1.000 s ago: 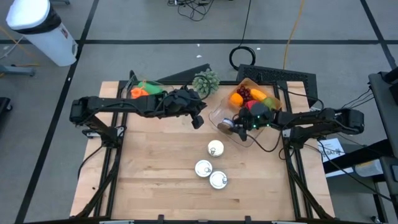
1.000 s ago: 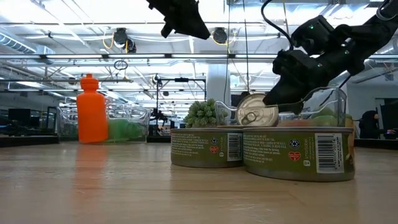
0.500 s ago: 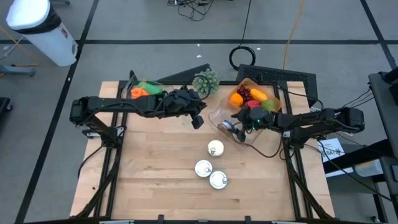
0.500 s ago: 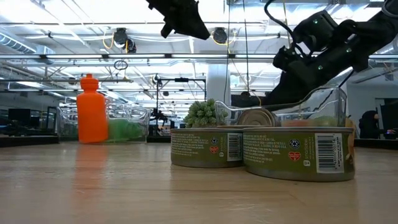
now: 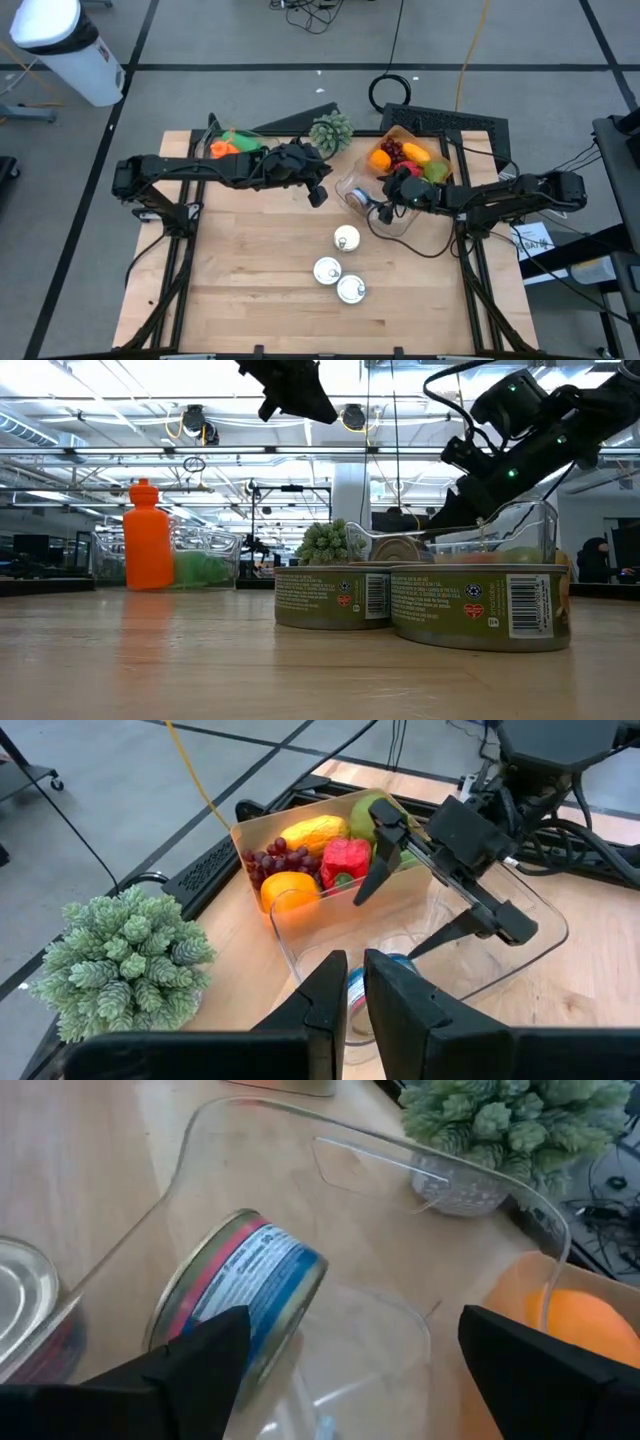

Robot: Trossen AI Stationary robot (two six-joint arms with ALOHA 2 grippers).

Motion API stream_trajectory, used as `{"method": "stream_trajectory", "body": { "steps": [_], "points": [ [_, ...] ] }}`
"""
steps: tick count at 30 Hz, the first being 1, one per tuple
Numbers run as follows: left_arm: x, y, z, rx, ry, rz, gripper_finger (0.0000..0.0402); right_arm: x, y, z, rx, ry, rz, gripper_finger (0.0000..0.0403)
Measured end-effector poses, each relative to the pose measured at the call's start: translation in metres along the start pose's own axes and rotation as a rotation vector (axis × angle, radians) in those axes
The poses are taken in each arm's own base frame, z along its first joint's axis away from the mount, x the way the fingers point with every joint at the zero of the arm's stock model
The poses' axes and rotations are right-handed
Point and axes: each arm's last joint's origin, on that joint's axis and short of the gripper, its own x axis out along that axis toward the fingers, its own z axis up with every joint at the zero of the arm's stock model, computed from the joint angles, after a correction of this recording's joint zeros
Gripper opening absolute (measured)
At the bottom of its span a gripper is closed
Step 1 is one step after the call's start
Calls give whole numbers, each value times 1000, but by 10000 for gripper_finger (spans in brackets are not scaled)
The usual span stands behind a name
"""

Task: Pick & Place Food Item
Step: Put the left blue and pink tuna can into the right transparent bin, then put the blue and pink tuna can into the right transparent bin

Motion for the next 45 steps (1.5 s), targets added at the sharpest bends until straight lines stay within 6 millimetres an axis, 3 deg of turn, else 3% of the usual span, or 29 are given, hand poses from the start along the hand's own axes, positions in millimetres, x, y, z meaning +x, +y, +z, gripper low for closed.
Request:
{"method": "stream_trajectory", "body": {
  "steps": [10,17,21,31,34,40,45],
  "points": [
    [0,0,0,-2,0,0,51,-9,12,68,85,148,91,338],
    [4,-1,-2,-3,8,2,51,15,22,53,53,295,105,338],
    [6,-1,-4,-3,15,3,51,26,24,43,4,343,17,338],
    [8,-2,-4,-6,17,3,51,24,10,49,-174,299,-254,338],
    [8,-2,-4,-6,17,3,51,29,5,51,-164,279,-216,338],
    [8,-2,-4,-7,17,3,51,39,4,57,-68,206,28,338],
    [8,-2,-4,-6,17,3,51,39,5,58,-66,196,59,338]
  ]
}}
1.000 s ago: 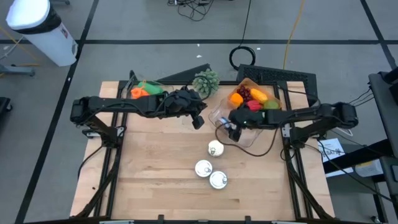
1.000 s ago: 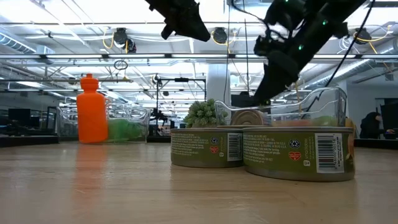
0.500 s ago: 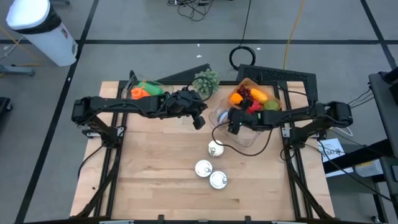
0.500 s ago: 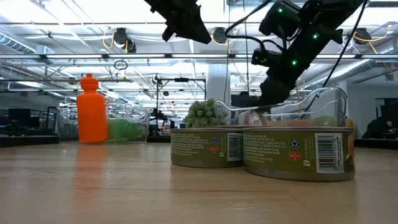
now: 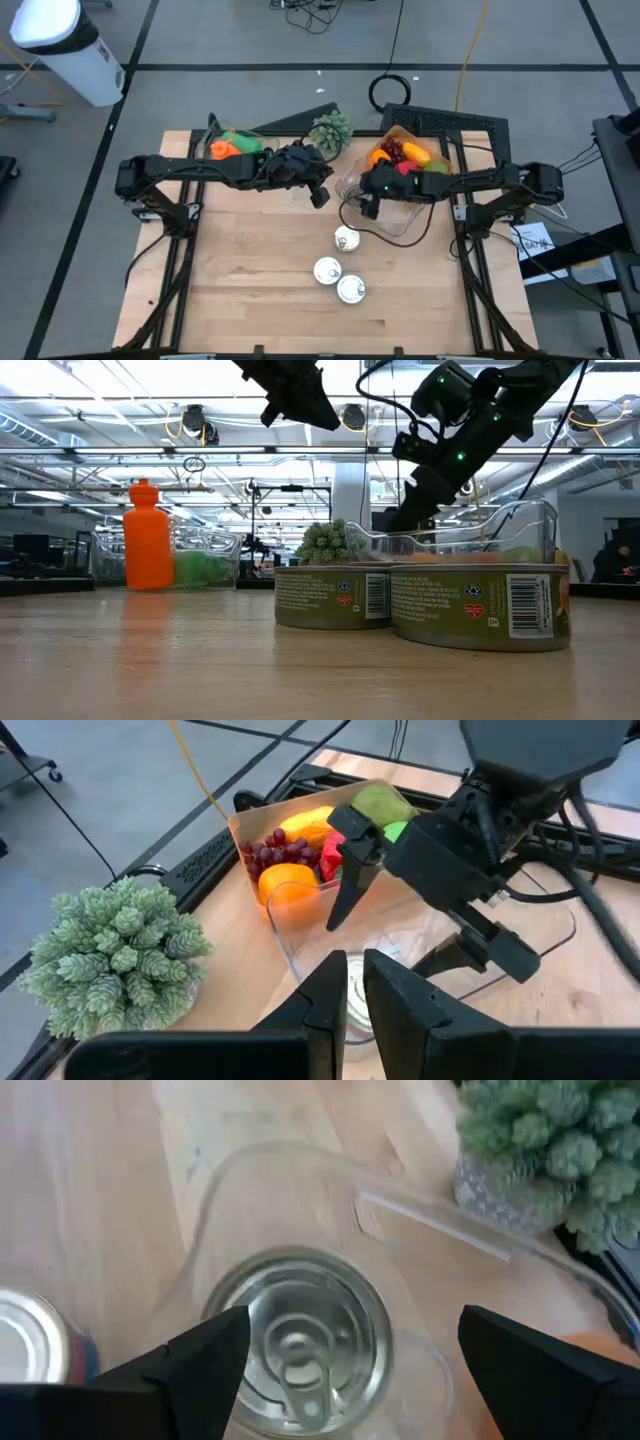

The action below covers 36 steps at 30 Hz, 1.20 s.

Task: Pick & Place Food Item
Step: Put the blue and pink tuna can into the right transparent bin

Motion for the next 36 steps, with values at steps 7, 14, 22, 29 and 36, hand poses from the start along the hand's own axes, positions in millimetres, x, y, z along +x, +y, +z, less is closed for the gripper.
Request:
{"method": "stream_trajectory", "body": {
  "steps": [7,14,22,29,36],
  "points": [
    [0,0,-2,2,19,2,51,-5,2,-3,40,33,15,338],
    [3,-8,-17,2,44,-30,51,-27,13,4,77,-17,219,338],
    [14,-12,-59,-87,175,-122,51,-57,37,14,9,-133,443,338],
    [26,-30,-87,-174,33,-295,51,-65,45,13,-6,-142,476,338],
    [48,-56,-123,-161,52,-352,51,-87,49,18,-25,-223,523,338]
  ]
}}
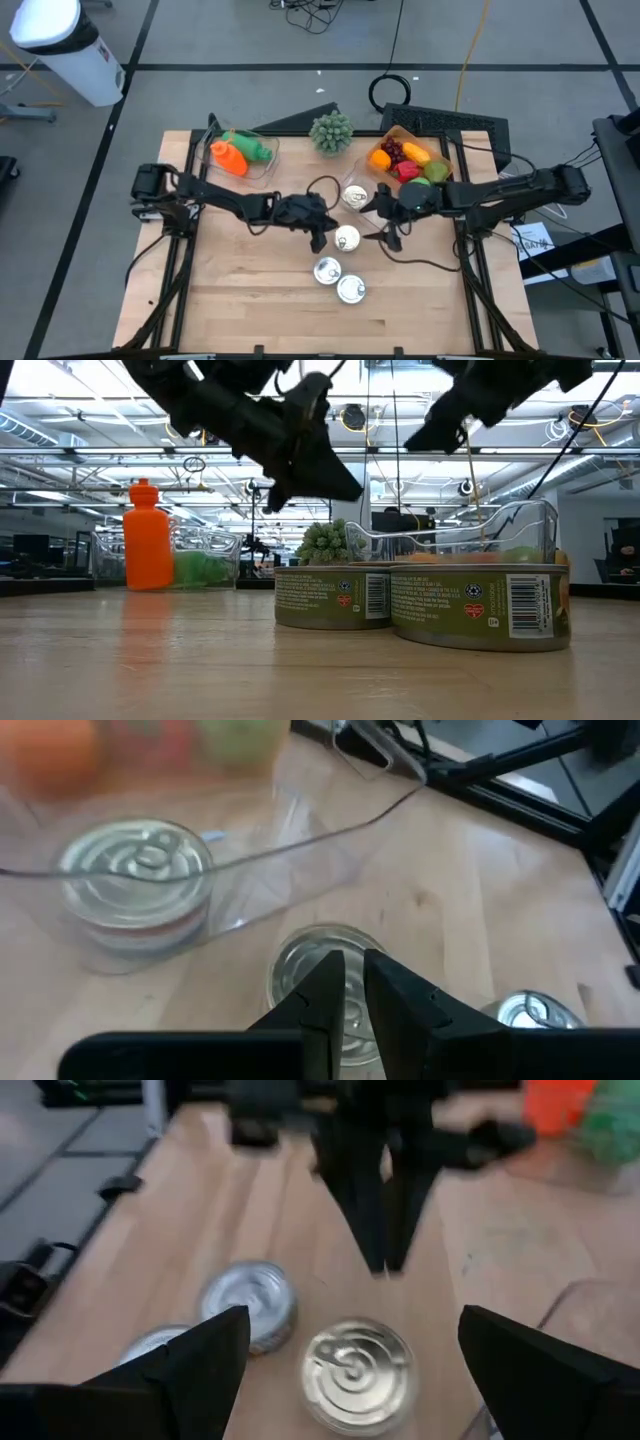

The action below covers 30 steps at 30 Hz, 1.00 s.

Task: Pick & Place Food Item
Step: Put the blue and pink tuna can into the right transparent bin

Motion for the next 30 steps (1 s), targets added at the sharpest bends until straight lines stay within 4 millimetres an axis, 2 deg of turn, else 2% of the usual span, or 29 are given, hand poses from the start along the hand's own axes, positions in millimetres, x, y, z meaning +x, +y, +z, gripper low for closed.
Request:
{"method": "stream_trajectory", "body": {
  "steps": [8,13,17,19,22,26,30],
  "points": [
    [22,1,-19,-36,16,0,51,-29,18,4,-35,-36,64,338],
    [26,4,-24,-60,28,8,51,-42,24,3,-49,-39,86,338],
    [27,6,-23,-124,30,9,60,-44,24,0,-54,-45,88,338],
    [27,7,-21,-159,58,-1,81,-44,23,-4,-57,-40,73,338],
    [29,3,-12,-175,105,11,134,-44,20,-10,-56,-34,-1,338],
    [28,1,-5,-117,135,134,211,-43,18,-17,-48,-28,-45,338],
    [26,7,-12,-138,177,271,253,-40,18,-23,-48,-22,-44,338]
  ]
}}
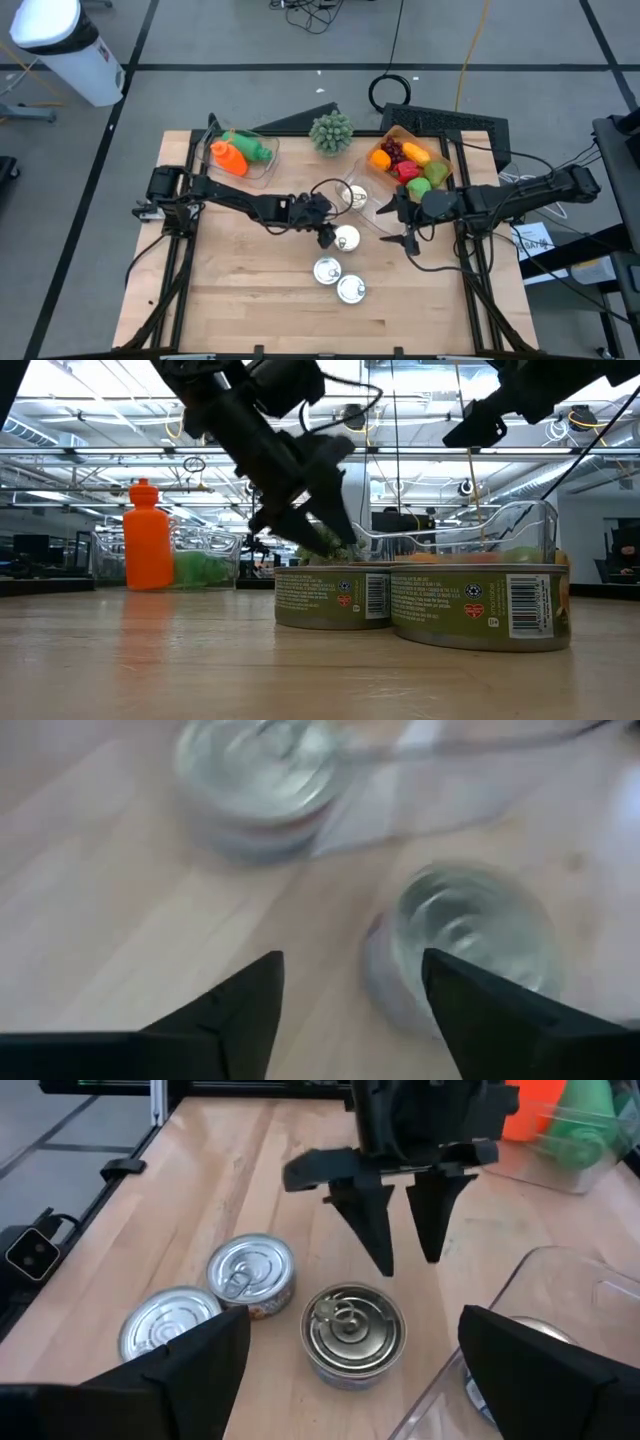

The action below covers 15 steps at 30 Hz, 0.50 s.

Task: Pick & Place Food Item
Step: Put the blue and pink tuna can into the right transparent bin

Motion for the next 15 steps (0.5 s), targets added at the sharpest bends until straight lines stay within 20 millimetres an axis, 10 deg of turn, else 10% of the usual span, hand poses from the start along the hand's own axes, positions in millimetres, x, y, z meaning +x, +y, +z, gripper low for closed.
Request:
{"method": "stream_trajectory", "body": {
  "steps": [15],
  "points": [
    [19,-12,-24,55,39,-14,243,1,0,-2,-3,-3,0,338]
  ]
}}
